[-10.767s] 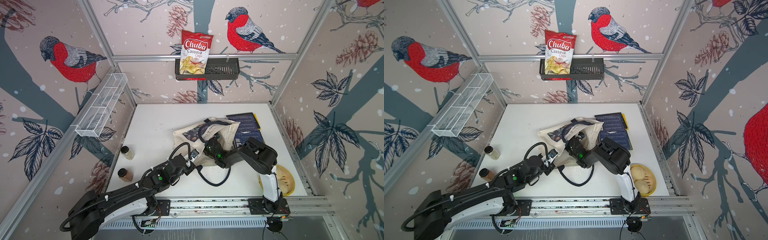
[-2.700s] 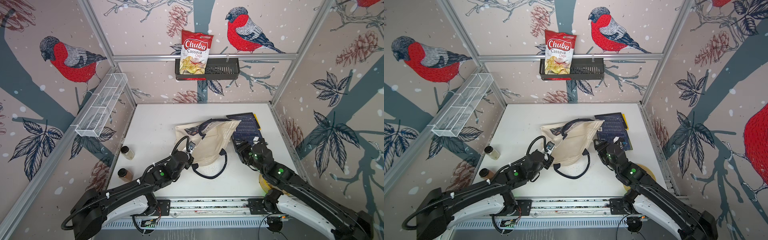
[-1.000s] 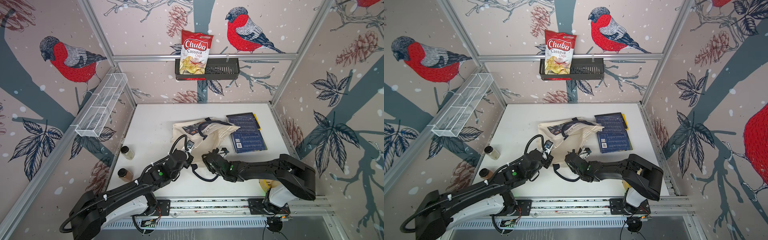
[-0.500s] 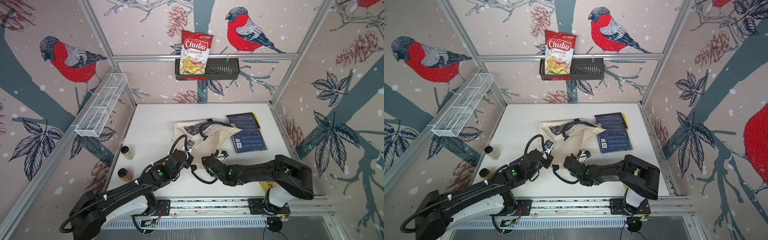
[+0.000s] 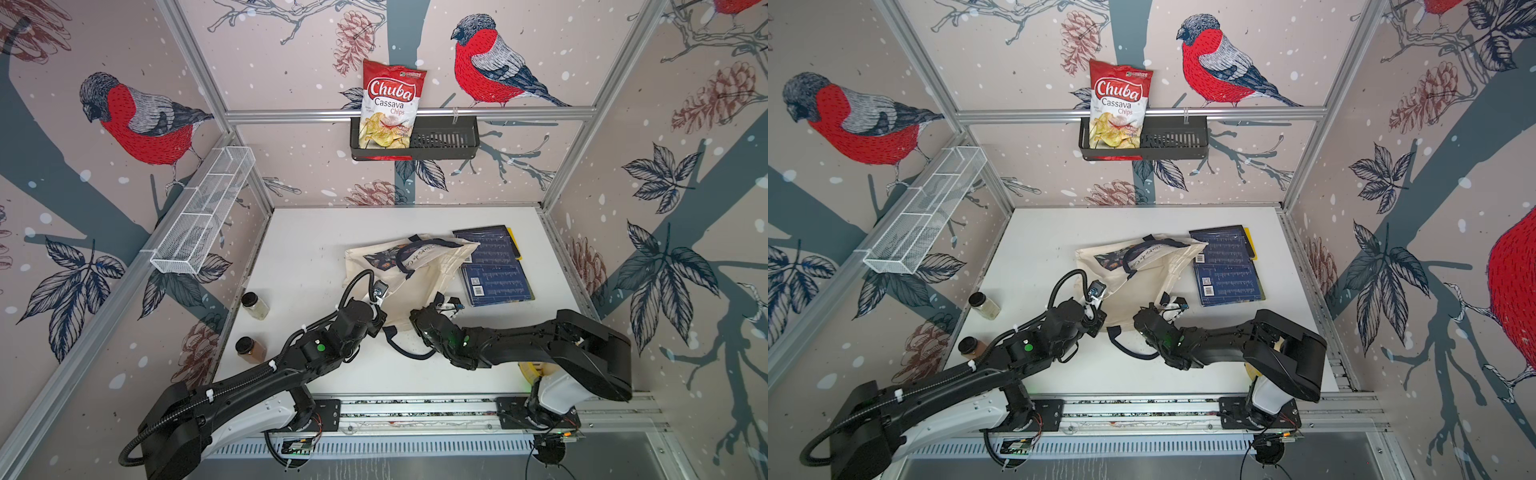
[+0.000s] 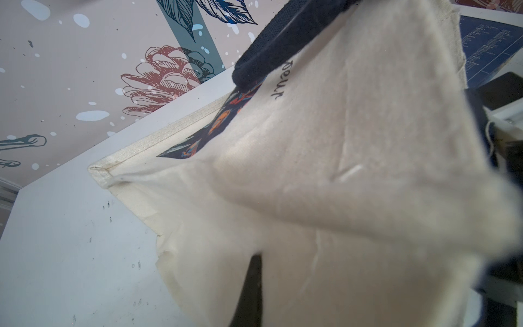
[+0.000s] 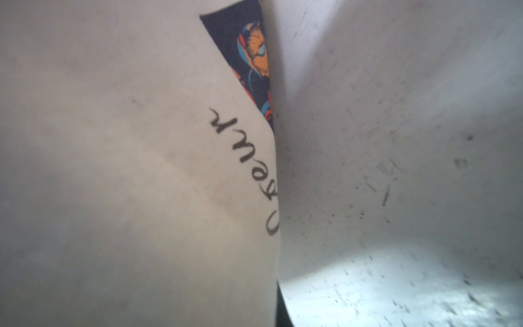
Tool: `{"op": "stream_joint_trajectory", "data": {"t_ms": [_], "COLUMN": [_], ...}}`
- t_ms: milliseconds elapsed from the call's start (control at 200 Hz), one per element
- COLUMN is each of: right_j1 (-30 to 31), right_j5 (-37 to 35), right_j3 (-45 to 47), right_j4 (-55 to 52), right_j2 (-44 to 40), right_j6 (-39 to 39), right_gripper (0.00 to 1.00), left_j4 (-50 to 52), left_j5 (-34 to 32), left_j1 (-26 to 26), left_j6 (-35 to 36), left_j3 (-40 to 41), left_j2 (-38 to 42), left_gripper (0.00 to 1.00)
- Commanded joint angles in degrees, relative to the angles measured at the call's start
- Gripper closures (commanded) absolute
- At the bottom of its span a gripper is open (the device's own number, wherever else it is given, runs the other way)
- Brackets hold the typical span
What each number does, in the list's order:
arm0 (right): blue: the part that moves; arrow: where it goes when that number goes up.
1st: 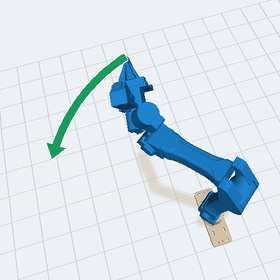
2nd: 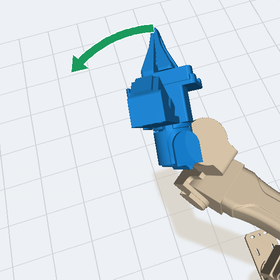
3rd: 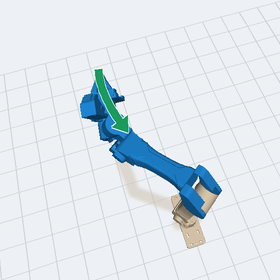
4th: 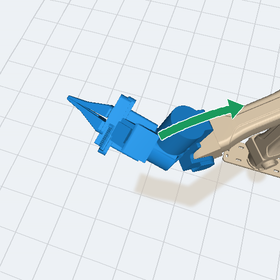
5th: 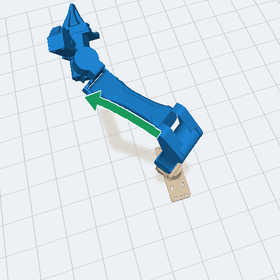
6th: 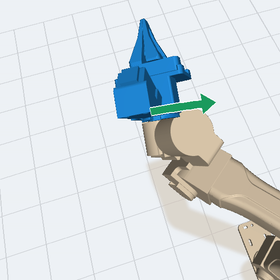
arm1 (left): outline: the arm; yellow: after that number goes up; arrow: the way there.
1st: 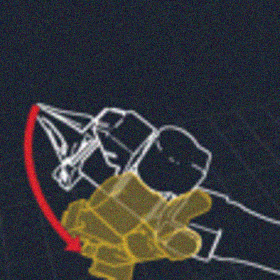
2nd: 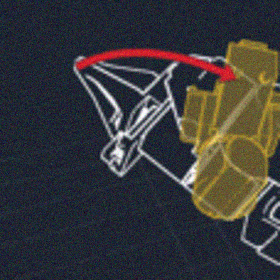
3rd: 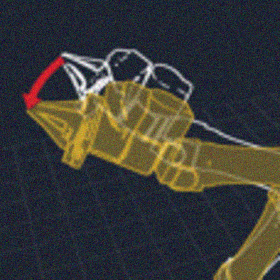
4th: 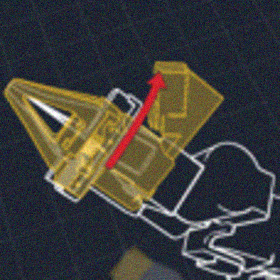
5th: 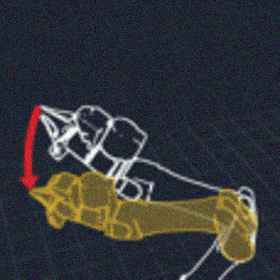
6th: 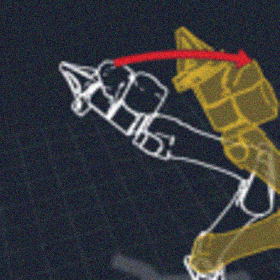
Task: Take out the books from the canvas bag
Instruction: Adjust the canvas bag at the center of the board.
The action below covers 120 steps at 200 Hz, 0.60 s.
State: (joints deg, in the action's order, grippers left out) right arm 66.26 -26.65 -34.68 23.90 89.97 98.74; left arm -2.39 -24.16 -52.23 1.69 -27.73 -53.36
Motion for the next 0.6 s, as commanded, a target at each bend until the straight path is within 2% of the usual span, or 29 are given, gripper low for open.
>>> {"op": "stream_joint_trajectory", "data": {"t_ms": [0,70,160,225,265,365,390,400,595], "right_j1": [0.2,0.2,0.1,-0.1,-0.1,-0.2,-0.1,-0.1,-0.2], "right_j5": [-2.8,-3.2,-3.2,-3.2,-2.9,-2.6,-2.7,-2.7,-2.9], "right_j3": [0.2,0.0,0.1,0.1,0.1,-0.1,-0.2,-0.2,-0.6], "right_j4": [0.2,-0.3,-0.2,0.0,0.2,0.1,-0.1,-0.1,-0.5], "right_j2": [-1.2,-1.8,-2.2,-2.3,-2.4,-2.4,-2.6,-2.6,-3.5], "right_j6": [-2.0,-2.5,-3.1,-3.6,-3.9,-4.8,-4.9,-4.9,-6.8], "right_gripper": [1.0,1.0,1.0,1.0,1.0,1.0,1.0,1.0,1.0], "left_j4": [-2.0,-2.0,-2.3,-2.9,-3.2,-4.6,-4.9,-5.0,-8.2], "left_j5": [1.3,2.5,3.8,4.2,4.6,5.9,6.1,6.2,8.5], "left_j1": [0.1,0.1,0.0,0.0,0.0,0.0,0.0,0.1,0.1], "left_j6": [-0.4,-0.2,-0.2,-0.2,0.0,0.5,0.5,0.4,0.1], "left_j3": [0.0,0.1,0.2,0.4,0.6,1.3,1.5,1.5,2.7], "left_j2": [0.6,1.2,2.2,3.1,3.8,5.7,6.3,6.5,12.2], "left_gripper": [1.0,1.0,0.79,0.72,0.64,0.28,0.07,0.02,0.01]}}
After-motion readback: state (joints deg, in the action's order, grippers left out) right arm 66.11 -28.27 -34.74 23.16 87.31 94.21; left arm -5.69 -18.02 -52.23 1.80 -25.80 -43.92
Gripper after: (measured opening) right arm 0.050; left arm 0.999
